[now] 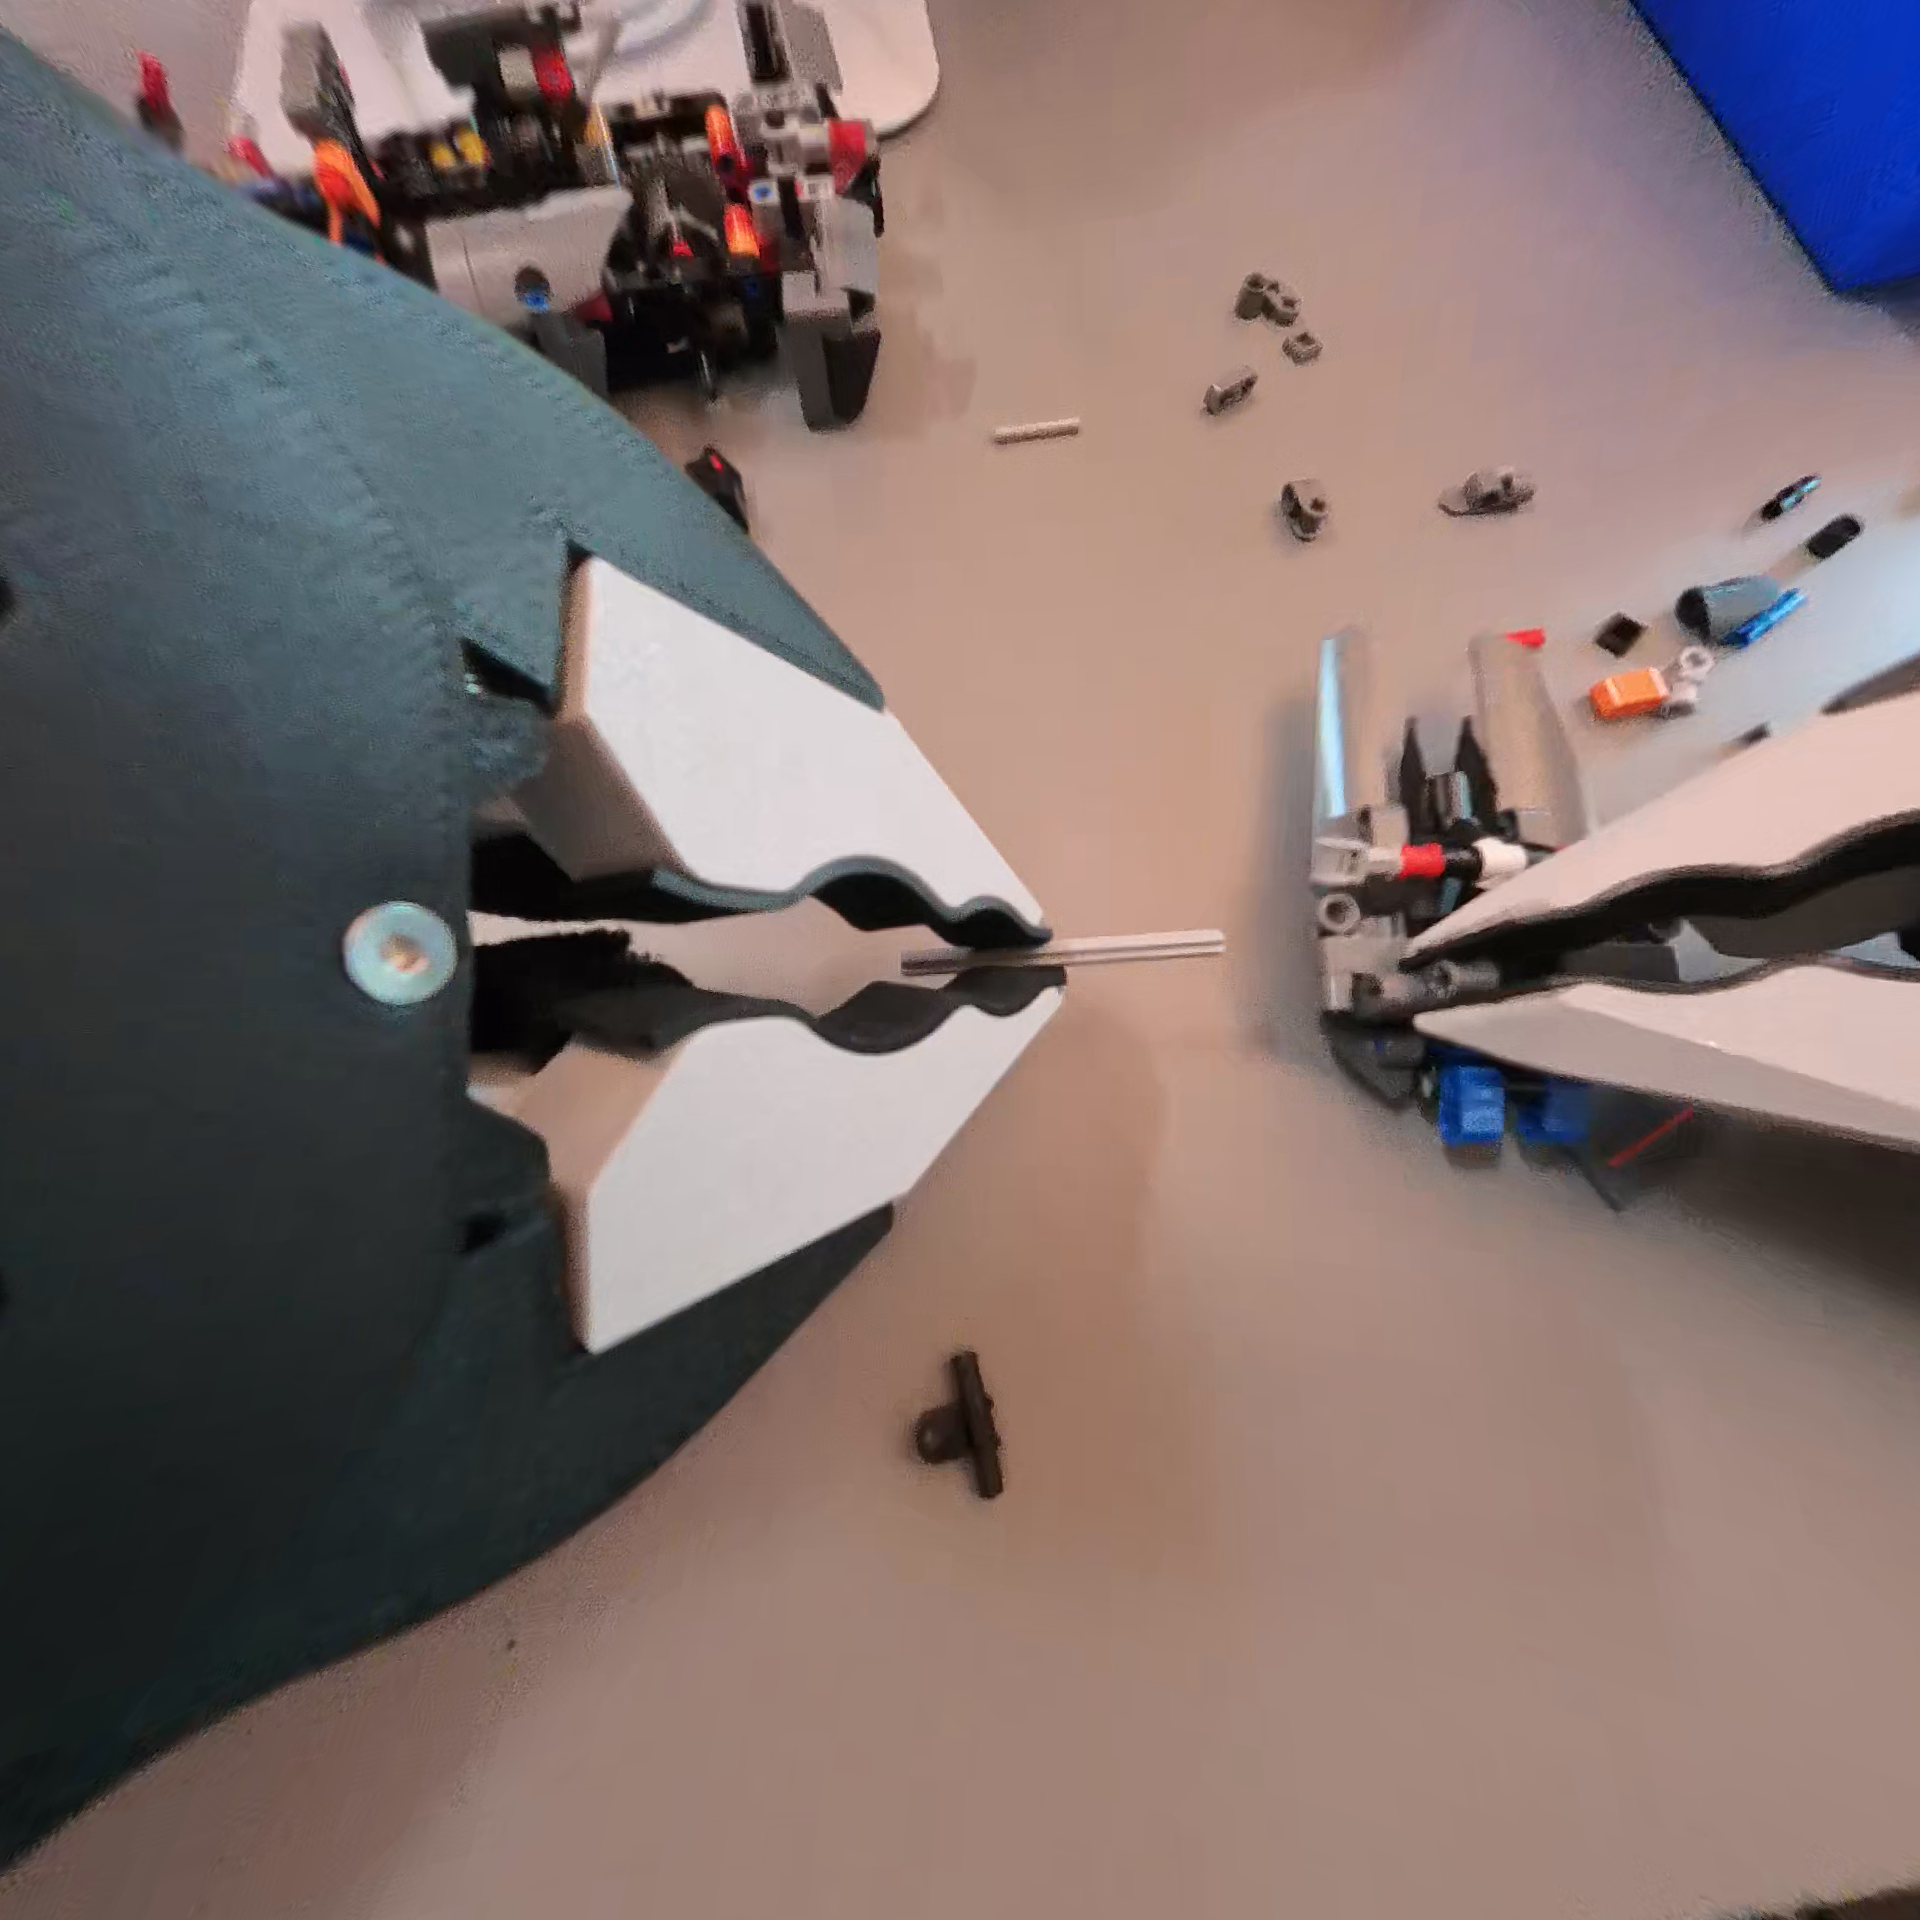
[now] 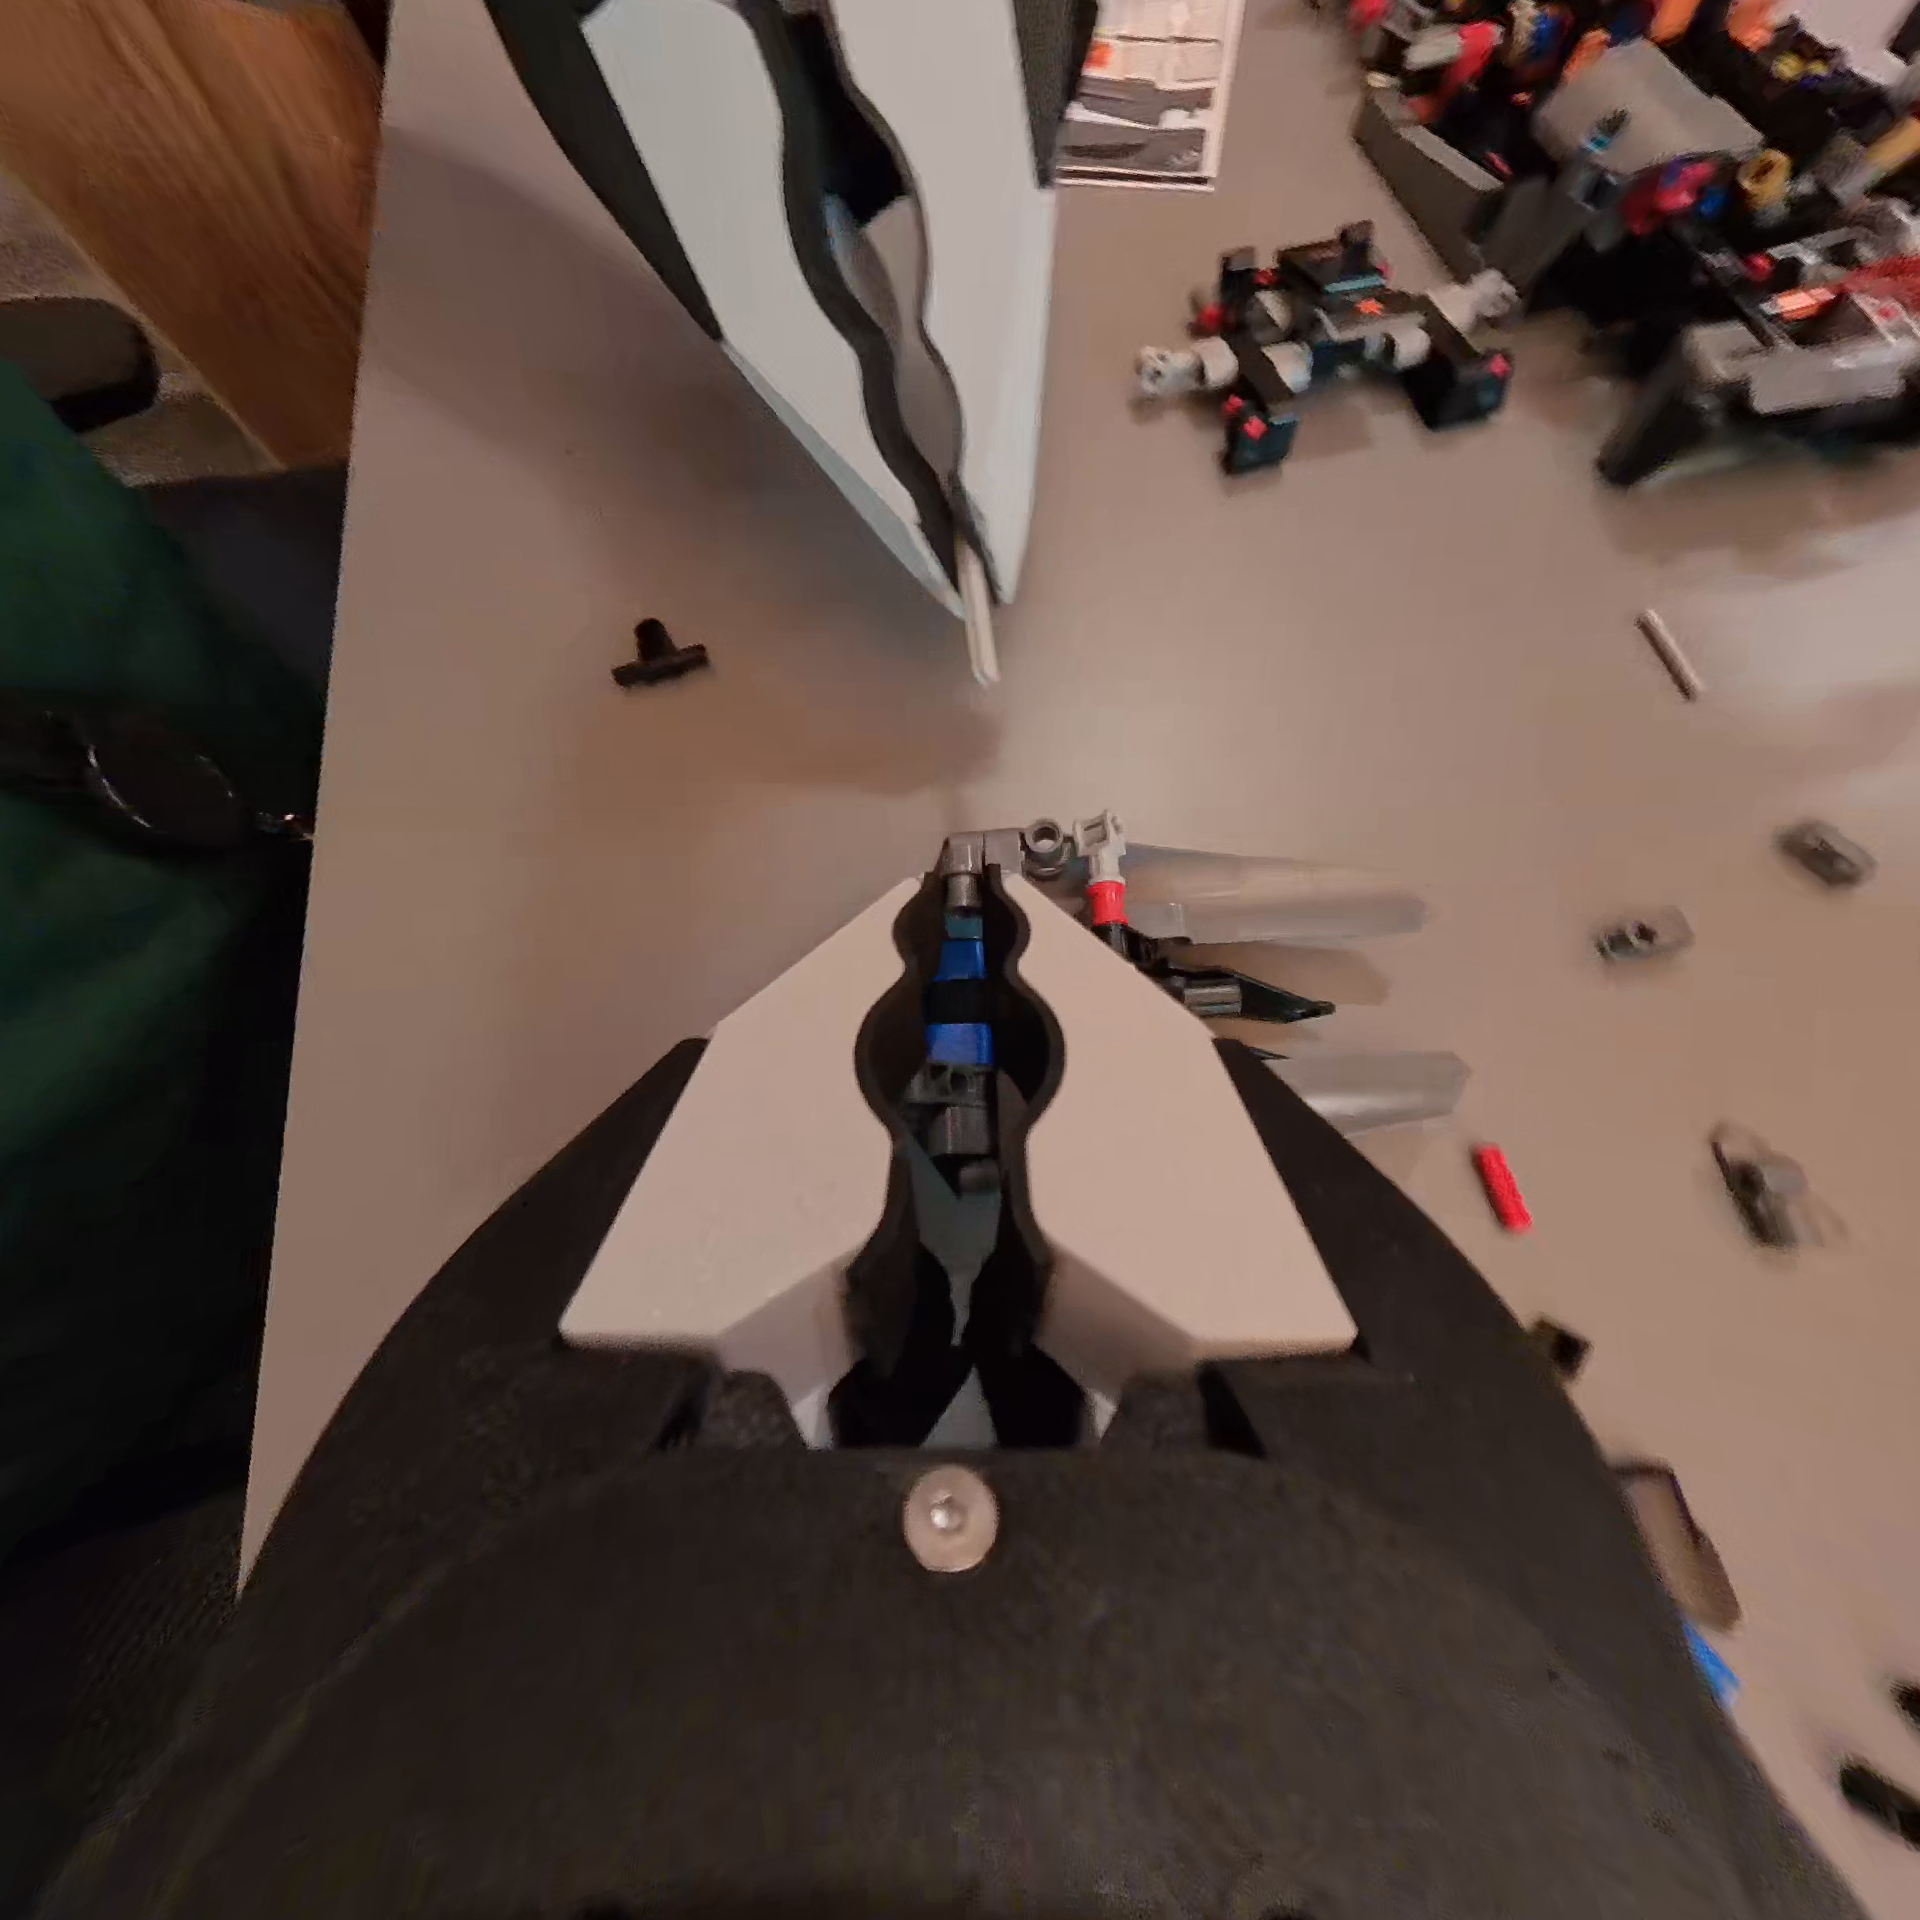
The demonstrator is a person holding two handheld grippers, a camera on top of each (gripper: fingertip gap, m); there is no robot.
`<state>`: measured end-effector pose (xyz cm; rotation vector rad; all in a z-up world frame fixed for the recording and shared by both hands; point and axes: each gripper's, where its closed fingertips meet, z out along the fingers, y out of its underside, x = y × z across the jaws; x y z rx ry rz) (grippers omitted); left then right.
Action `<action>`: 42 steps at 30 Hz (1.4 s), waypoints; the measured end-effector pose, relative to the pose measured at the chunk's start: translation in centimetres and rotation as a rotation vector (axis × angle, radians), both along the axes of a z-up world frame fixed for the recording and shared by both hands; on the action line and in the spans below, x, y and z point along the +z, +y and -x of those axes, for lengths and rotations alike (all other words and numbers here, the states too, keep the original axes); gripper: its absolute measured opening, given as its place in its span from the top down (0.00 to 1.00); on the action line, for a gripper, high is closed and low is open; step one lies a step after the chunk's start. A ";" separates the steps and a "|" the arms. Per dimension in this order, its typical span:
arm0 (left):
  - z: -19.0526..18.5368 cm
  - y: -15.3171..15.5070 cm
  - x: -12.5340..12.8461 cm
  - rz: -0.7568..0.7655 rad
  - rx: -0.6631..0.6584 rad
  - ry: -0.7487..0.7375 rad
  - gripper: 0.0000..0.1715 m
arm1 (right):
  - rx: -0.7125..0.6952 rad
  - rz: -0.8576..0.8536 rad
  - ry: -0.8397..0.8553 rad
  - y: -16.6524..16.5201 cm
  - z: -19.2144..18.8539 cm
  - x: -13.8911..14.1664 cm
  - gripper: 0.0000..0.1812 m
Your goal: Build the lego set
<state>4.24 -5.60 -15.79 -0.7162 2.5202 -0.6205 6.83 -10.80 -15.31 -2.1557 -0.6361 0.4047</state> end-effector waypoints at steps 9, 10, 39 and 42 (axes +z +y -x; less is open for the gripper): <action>0.9 0.9 -1.4 0.048 0.067 0.055 0.99 | -0.009 0.027 0.068 -1.7 -0.6 0.6 0.89; 1.0 0.9 -1.6 0.046 0.072 0.061 0.99 | -0.036 0.019 0.094 -2.2 -1.3 1.1 0.88; -2.2 -4.7 -0.9 0.068 0.080 -0.035 0.81 | -0.161 -0.006 -0.157 -2.3 -2.7 -1.0 0.87; -2.3 -4.6 -0.9 0.068 0.079 -0.035 0.81 | -0.142 0.003 -0.140 -2.2 -2.8 -1.1 0.87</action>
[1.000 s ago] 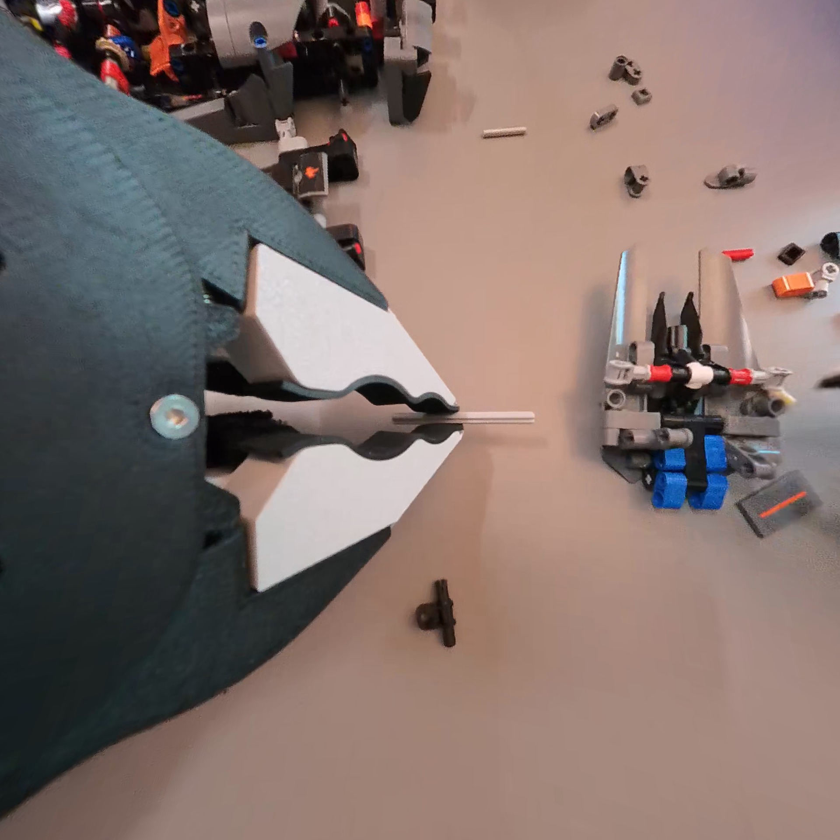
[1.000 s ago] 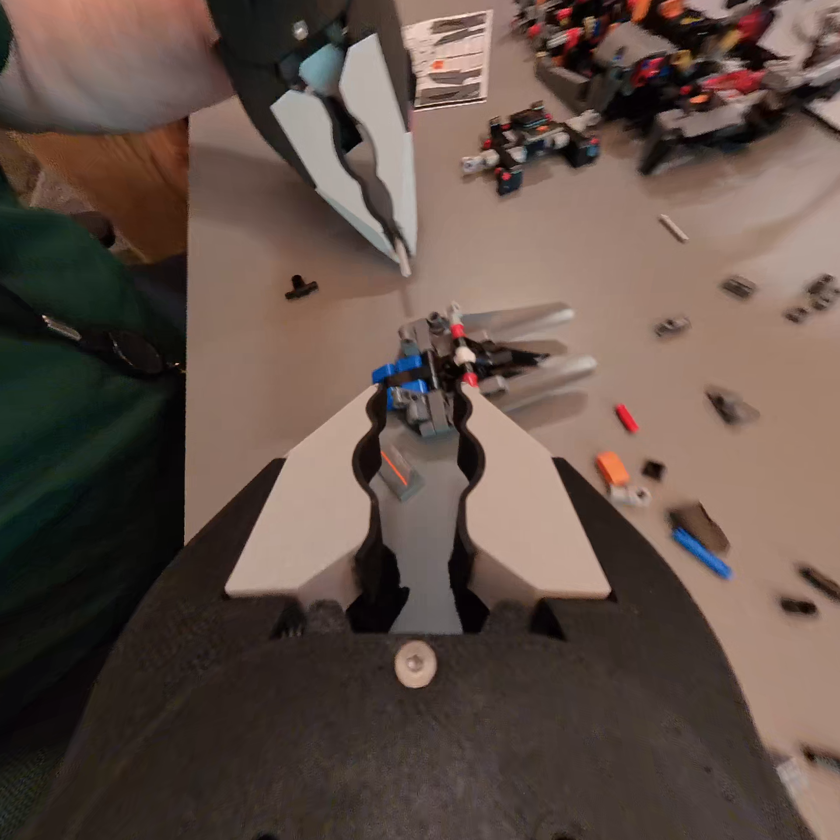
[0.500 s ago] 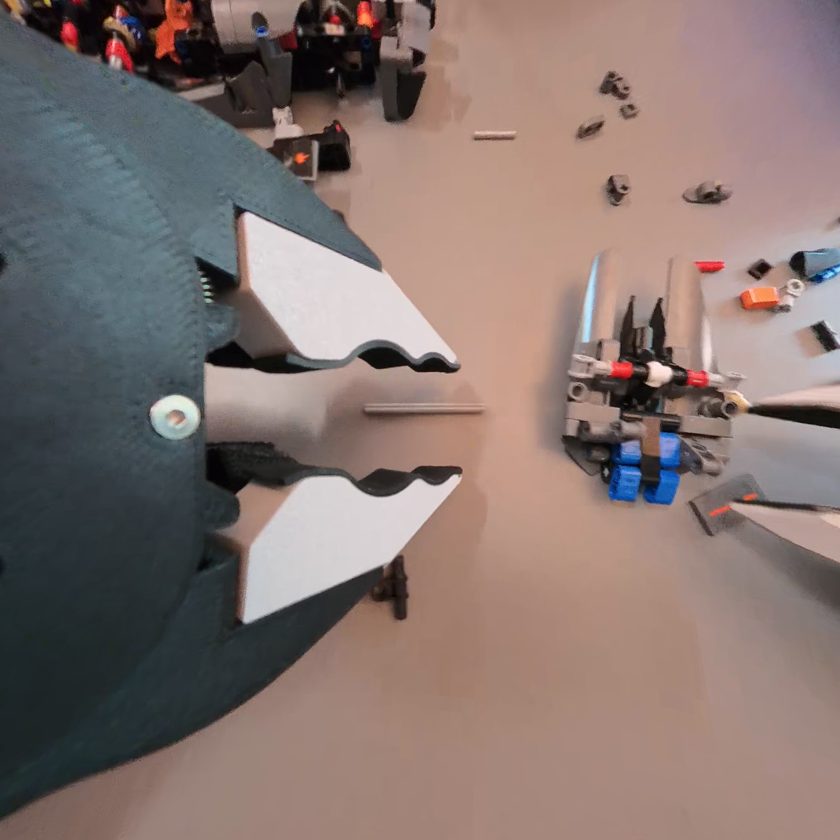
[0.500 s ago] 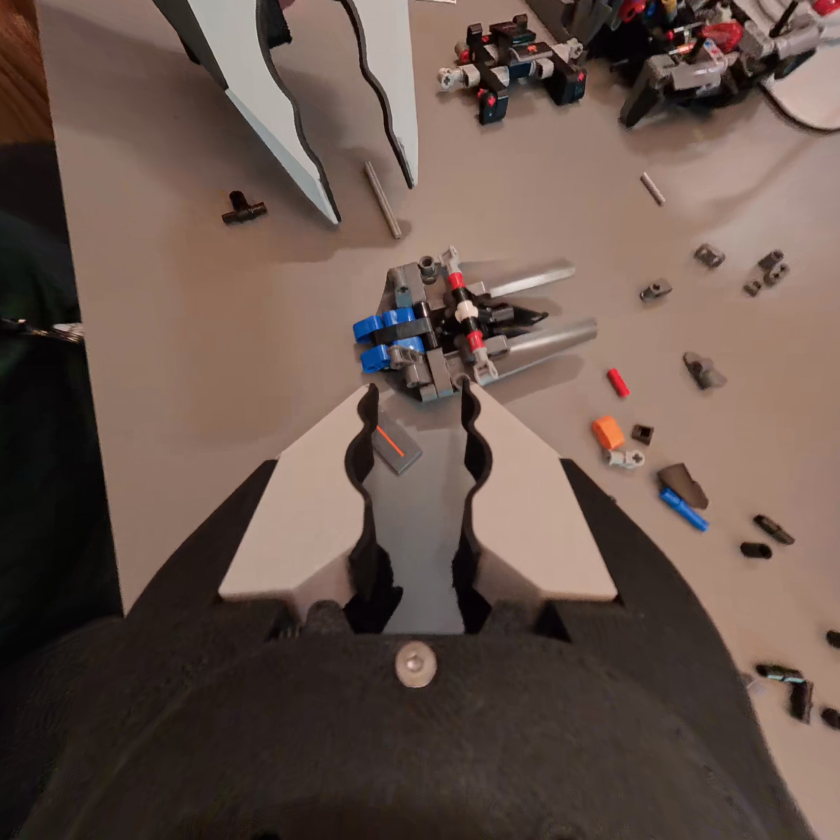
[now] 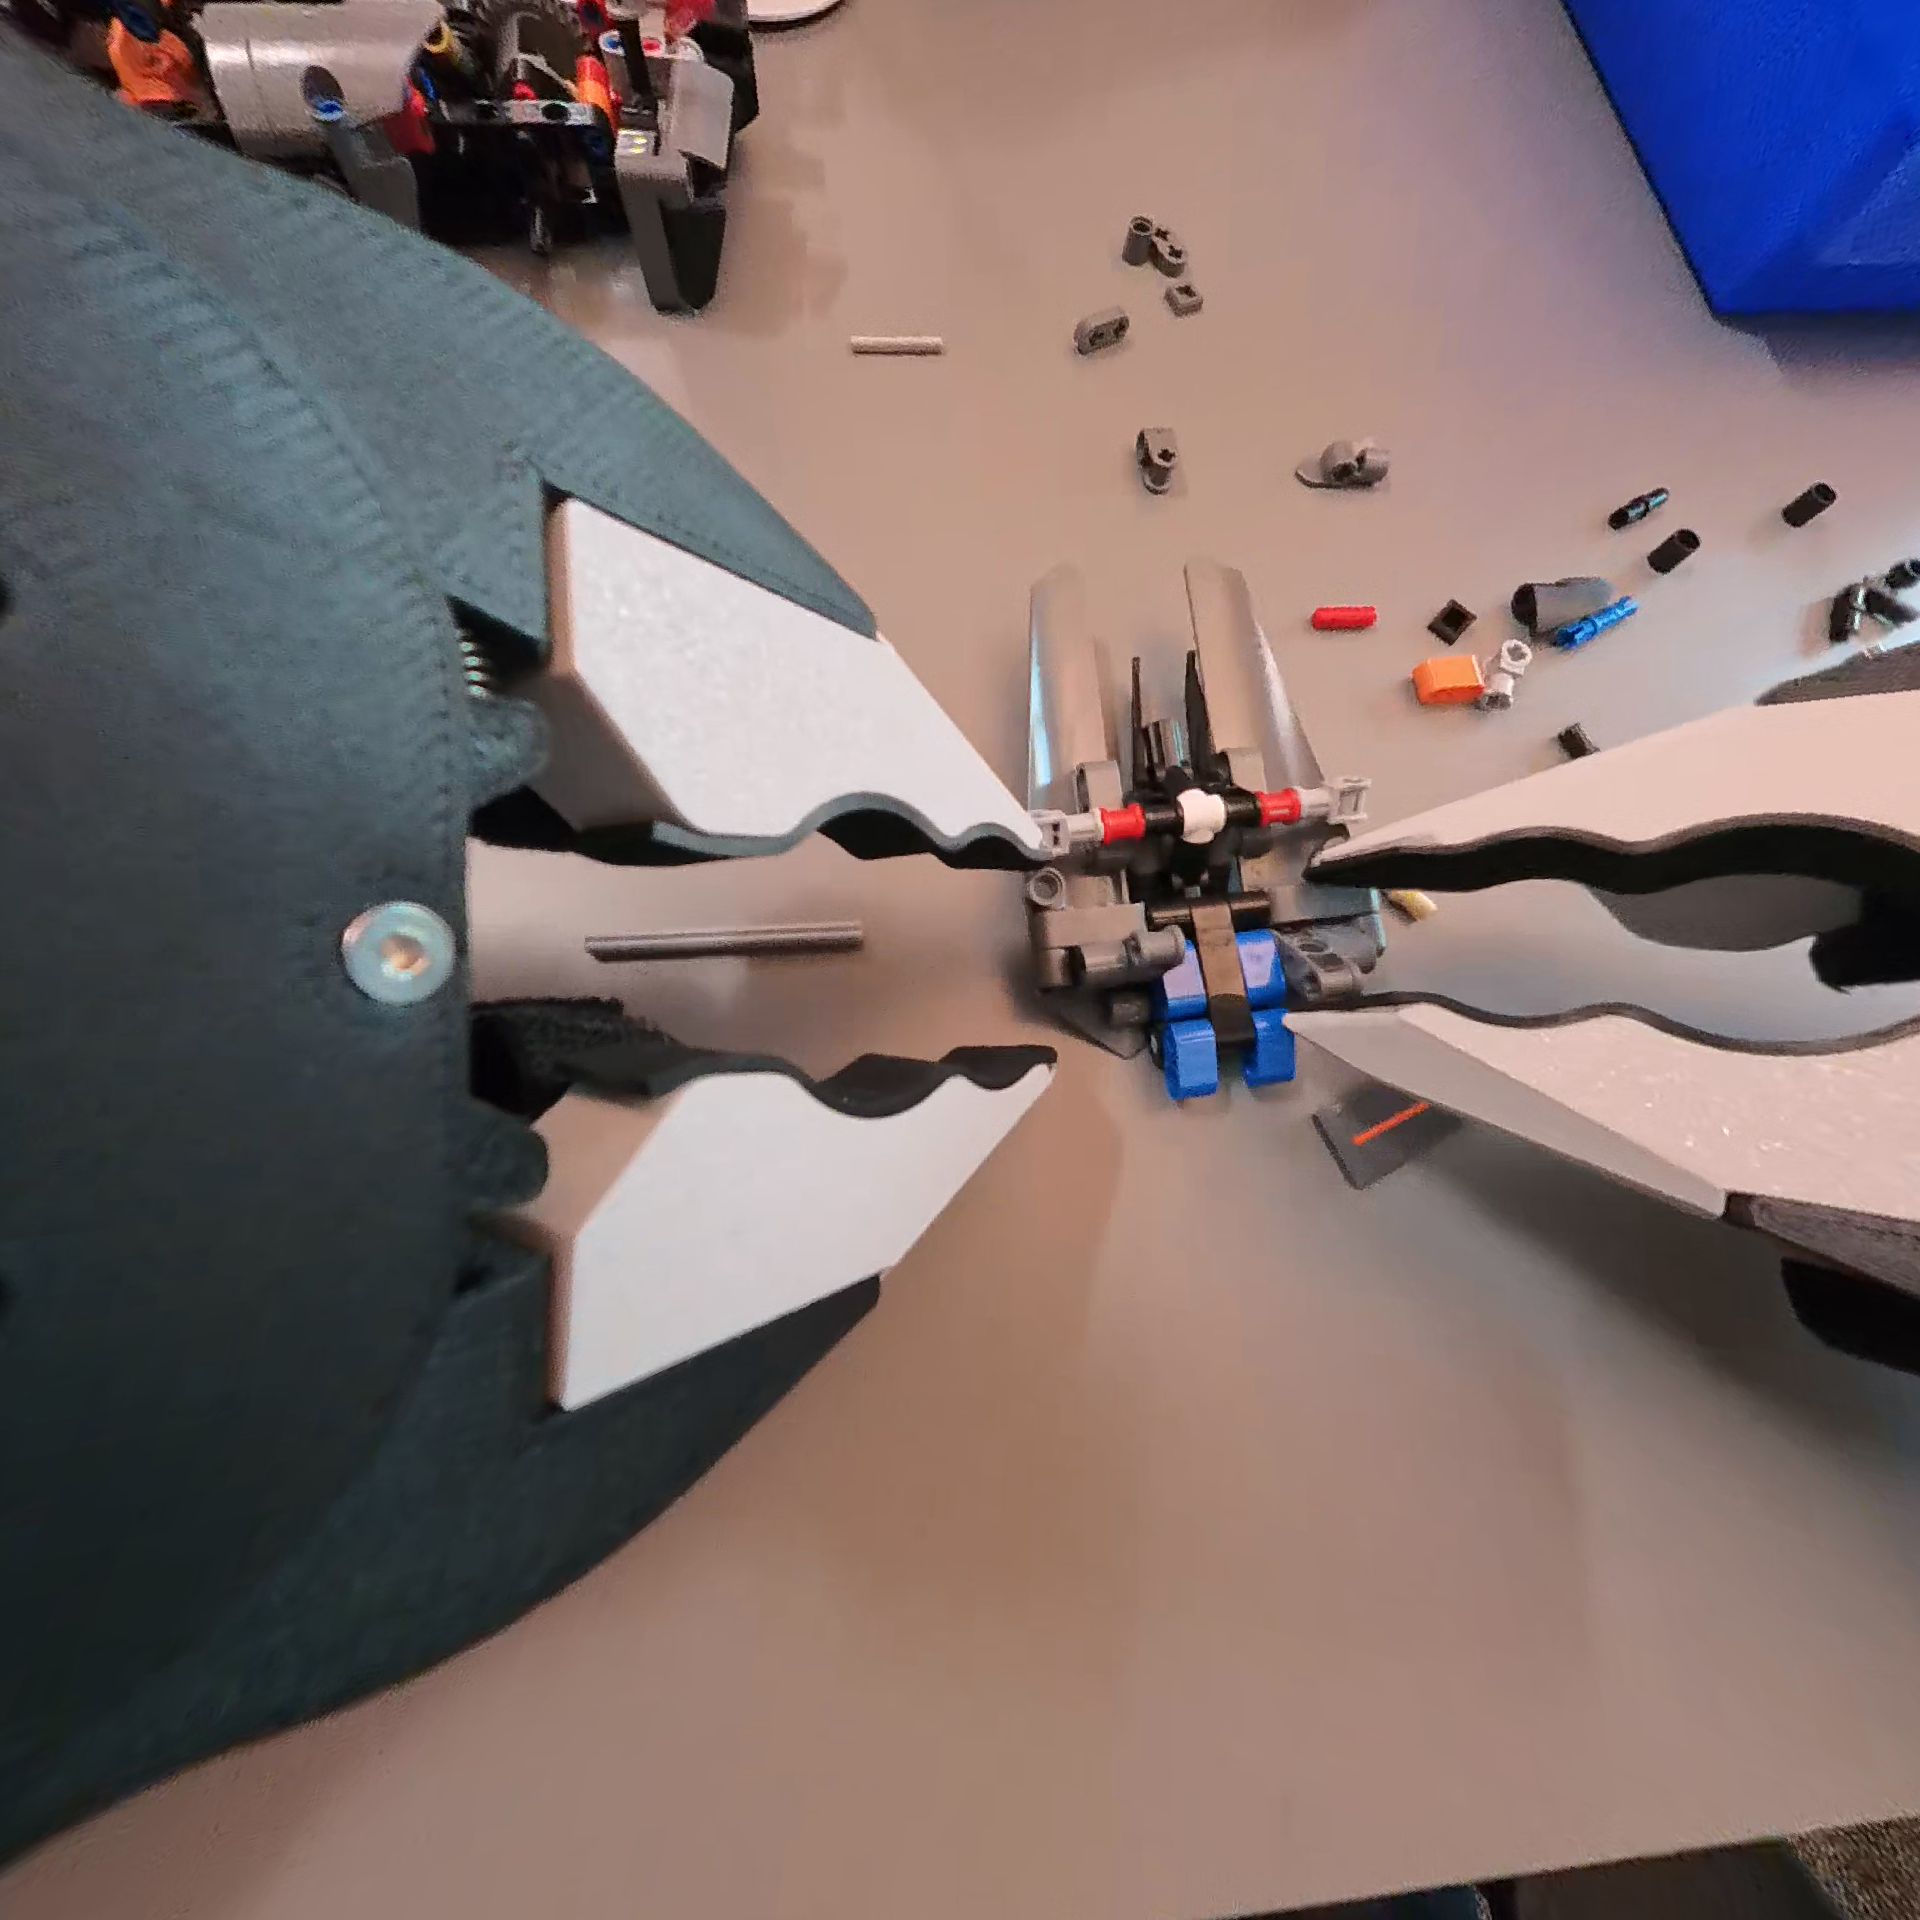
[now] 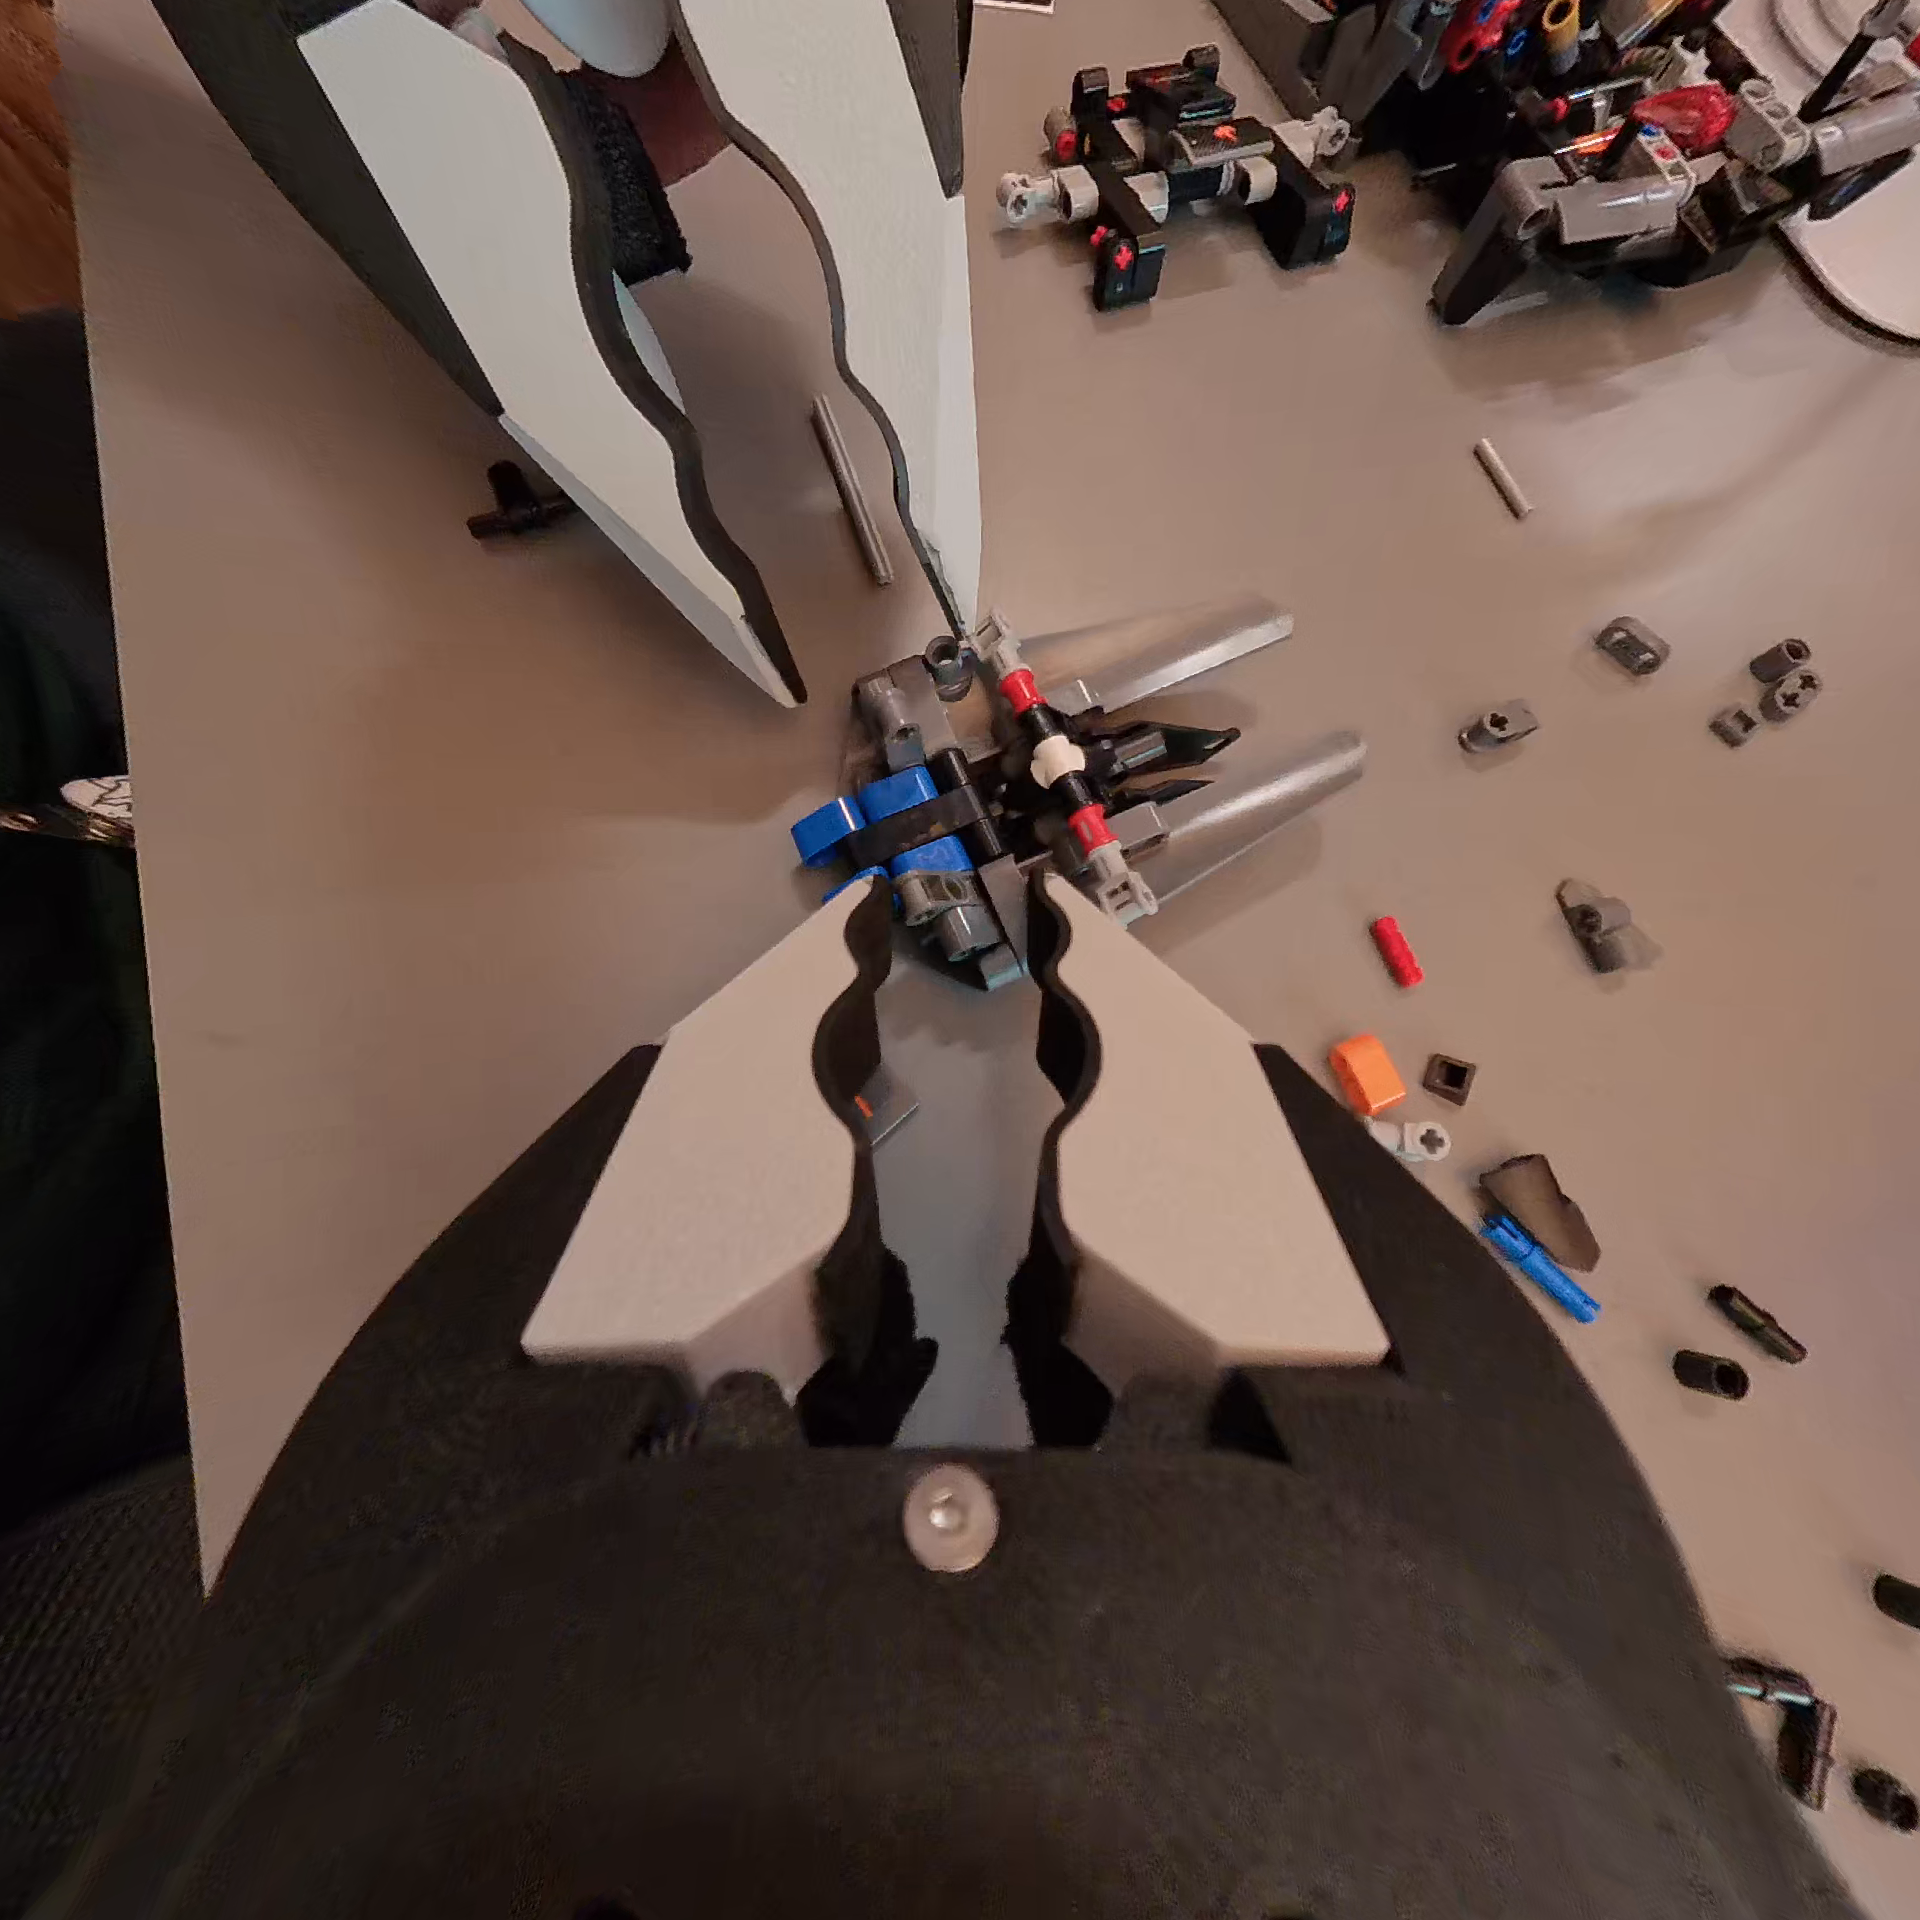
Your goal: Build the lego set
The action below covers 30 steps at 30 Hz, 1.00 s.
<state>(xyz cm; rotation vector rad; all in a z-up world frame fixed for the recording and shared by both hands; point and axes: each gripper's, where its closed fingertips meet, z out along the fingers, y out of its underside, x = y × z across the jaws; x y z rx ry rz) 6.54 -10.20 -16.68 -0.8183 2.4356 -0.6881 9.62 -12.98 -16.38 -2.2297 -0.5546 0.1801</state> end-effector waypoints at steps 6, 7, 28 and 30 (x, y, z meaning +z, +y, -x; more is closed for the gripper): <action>-0.2 0.2 0.0 -0.007 -0.018 -0.010 0.84 | 0.018 0.048 0.106 0.3 -0.3 0.3 0.91; -0.2 0.2 0.0 -0.012 -0.021 -0.011 0.84 | 0.023 0.058 0.125 0.4 -0.3 0.3 0.91; -0.4 0.6 -0.8 -0.034 0.116 0.022 0.88 | -0.055 0.144 0.177 -0.4 -1.9 -1.6 0.92; -0.7 0.9 -1.1 -0.061 0.135 0.017 0.92 | -0.063 0.137 0.180 -0.1 -2.0 -1.5 0.92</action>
